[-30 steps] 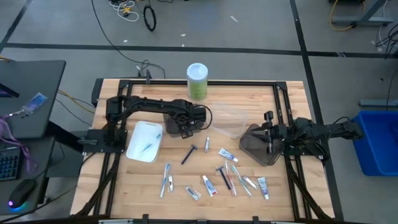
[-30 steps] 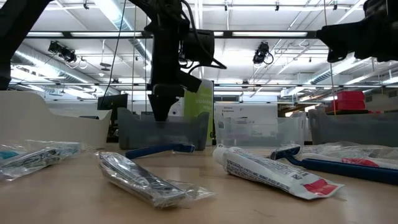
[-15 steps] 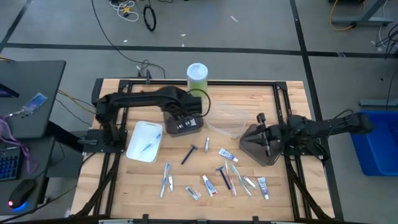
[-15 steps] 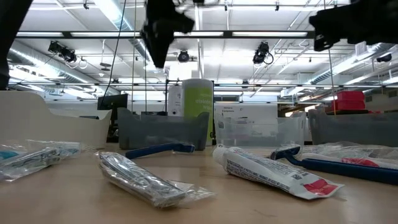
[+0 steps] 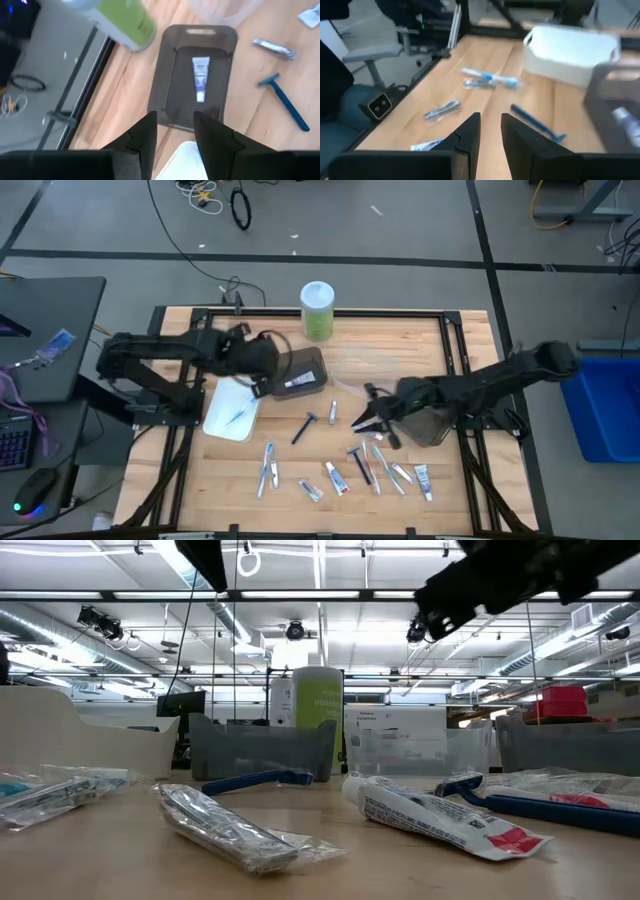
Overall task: Pick & Place Travel size toiletries
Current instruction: Put the nail cutter into the transparent bin
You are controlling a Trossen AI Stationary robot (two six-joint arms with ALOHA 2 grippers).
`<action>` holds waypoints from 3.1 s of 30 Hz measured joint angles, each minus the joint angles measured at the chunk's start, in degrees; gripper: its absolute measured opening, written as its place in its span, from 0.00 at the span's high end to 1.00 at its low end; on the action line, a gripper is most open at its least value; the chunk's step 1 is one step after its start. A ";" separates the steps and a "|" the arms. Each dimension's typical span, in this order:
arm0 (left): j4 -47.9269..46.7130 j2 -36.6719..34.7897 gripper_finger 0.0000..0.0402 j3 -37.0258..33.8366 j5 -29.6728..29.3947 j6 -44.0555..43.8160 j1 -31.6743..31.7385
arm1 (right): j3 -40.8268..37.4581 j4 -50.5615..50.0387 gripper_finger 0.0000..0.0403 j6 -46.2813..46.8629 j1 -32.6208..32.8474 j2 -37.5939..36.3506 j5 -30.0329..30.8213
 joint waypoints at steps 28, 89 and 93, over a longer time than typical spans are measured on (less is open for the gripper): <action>40.95 -10.81 0.67 -34.67 9.37 13.79 -9.17 | 28.00 -31.08 0.79 4.78 -1.27 20.26 2.12; 48.69 -26.03 0.67 -47.13 17.18 18.35 -9.63 | 49.42 -56.79 0.48 -24.20 -1.48 34.72 18.65; 48.71 -26.02 0.67 -47.13 17.14 18.42 -9.63 | 46.16 -58.24 0.43 -26.71 -2.59 36.89 16.00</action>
